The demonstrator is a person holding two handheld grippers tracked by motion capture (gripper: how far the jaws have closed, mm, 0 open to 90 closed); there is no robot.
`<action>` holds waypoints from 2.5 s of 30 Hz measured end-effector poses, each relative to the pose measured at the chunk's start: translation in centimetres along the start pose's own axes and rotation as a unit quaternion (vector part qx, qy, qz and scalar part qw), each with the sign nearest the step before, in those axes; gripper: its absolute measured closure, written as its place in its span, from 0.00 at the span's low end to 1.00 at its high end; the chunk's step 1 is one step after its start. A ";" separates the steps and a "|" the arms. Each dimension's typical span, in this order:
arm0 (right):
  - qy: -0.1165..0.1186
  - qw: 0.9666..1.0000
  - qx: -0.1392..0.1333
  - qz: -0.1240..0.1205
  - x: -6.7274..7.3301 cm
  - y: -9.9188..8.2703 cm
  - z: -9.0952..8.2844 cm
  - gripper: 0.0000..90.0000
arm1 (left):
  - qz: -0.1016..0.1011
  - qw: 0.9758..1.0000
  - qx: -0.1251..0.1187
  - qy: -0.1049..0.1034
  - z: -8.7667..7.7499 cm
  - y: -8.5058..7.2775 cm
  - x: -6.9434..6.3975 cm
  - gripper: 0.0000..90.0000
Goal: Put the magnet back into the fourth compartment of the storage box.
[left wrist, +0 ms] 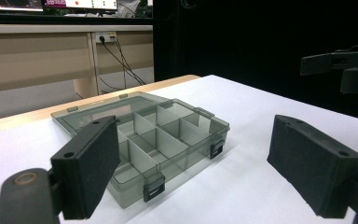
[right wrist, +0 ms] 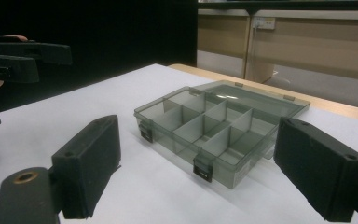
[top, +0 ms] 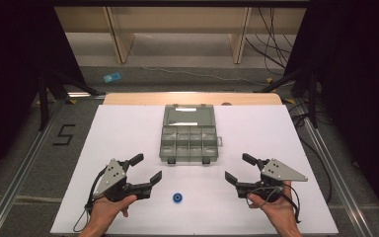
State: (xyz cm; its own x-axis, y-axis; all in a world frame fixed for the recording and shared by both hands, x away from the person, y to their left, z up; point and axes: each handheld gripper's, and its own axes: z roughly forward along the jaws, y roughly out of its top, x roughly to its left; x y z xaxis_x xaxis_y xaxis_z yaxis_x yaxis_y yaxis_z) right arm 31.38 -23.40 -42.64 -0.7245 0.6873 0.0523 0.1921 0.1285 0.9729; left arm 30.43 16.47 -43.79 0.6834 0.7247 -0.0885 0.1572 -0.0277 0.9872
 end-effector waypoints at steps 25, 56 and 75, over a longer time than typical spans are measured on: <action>0.001 1.000 0.009 -0.017 0.5 0.2 0.2 0.18 | 0.000 1.000 0.000 0.001 0.0 0.0 0.0 0.18; 0.061 0.991 0.092 -0.075 2.4 1.6 2.8 0.20 | -0.001 1.000 0.001 0.005 0.1 -0.1 0.0 0.18; 0.129 0.961 0.206 -0.128 4.7 2.4 7.4 0.26 | -0.001 1.000 0.000 0.009 -0.1 -0.1 0.1 0.18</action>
State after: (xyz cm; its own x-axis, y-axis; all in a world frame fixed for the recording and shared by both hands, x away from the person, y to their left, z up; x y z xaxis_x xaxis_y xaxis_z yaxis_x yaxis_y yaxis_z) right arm 33.35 -14.54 -41.71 -0.9130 0.4017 -0.0717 0.1927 0.5794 0.7919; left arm 30.44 16.58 -43.89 0.6702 0.7369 -0.0880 0.1584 -0.0262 0.9870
